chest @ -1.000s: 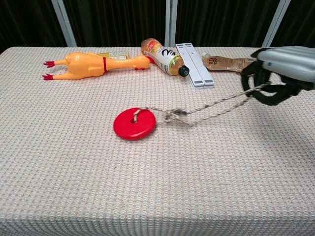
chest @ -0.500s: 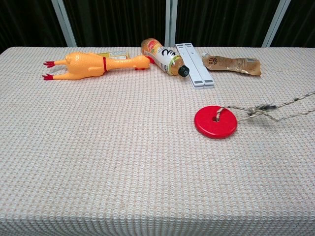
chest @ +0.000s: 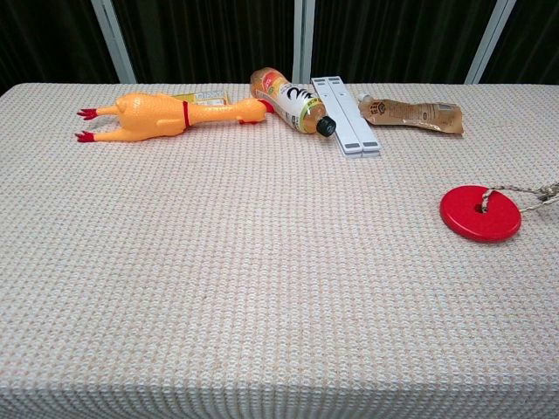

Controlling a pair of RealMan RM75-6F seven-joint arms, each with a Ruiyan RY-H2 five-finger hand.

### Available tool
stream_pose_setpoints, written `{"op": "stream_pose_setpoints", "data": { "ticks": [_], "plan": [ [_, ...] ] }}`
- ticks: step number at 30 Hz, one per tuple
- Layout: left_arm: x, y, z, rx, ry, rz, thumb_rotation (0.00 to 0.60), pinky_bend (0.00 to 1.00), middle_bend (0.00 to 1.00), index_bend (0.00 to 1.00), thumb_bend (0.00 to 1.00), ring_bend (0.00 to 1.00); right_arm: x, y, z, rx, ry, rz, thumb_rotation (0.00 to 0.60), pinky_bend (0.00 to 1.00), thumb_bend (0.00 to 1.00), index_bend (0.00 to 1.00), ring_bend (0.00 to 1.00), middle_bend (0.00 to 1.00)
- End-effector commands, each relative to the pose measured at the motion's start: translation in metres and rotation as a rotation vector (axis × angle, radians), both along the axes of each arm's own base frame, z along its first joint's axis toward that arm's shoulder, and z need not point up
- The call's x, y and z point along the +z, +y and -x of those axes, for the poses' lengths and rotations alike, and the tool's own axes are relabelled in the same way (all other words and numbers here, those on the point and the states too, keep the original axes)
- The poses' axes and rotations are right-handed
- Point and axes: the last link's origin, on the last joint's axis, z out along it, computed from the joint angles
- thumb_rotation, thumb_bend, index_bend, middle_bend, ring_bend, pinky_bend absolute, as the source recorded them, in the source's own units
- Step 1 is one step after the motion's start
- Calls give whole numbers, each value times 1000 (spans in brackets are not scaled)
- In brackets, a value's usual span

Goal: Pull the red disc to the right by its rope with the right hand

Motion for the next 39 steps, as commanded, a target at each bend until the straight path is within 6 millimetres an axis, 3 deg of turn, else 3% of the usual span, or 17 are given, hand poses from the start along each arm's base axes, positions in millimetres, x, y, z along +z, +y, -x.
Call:
{"op": "stream_pose_setpoints", "data": {
  "ticks": [1,6,13,19,20,22,23,25,26,29,39],
  "plan": [
    [0,0,0,-1,0,-1,600,136,180,201,25,97,6,-1,2,-8,11,18,600,0,477,1000,407,960],
    [0,0,-1,-4,-1,1,600,136,180,201,25,97,-6,-10,-20,61,2,-11,600,0,477,1000,406,960],
    [1,0,-1,-5,-5,-5,600,136,180,201,25,97,-42,-36,-116,360,-89,-25,600,0,477,1000,409,960],
    [3,-1,2,5,-5,-9,600,136,180,201,25,97,-84,-39,-172,487,-168,-63,600,0,479,988,408,956],
    [3,-2,3,6,-6,-9,600,136,180,201,25,96,-92,-37,-175,493,-161,-95,600,0,430,916,387,909],
    [3,-2,3,7,-8,-10,600,136,180,201,25,97,-107,-31,-175,478,-93,-250,600,0,243,602,252,665],
    [3,-2,3,6,-9,-10,600,136,180,201,25,97,-110,-29,-173,459,-50,-318,600,0,86,278,113,354],
    [2,-2,4,7,-8,-9,600,136,180,201,25,97,-110,-26,-170,428,-12,-367,600,0,1,15,2,53],
    [2,-2,4,8,-9,-9,600,136,180,201,25,97,-110,-24,-168,422,-17,-363,600,0,0,0,0,0],
    [3,-2,5,10,-8,-9,600,136,180,201,25,97,-105,-18,-158,402,-58,-333,600,0,0,0,0,0],
    [2,-1,1,0,-9,-8,600,136,180,201,25,97,-56,21,-112,369,-45,-151,600,0,0,0,0,0]
  ]
}}
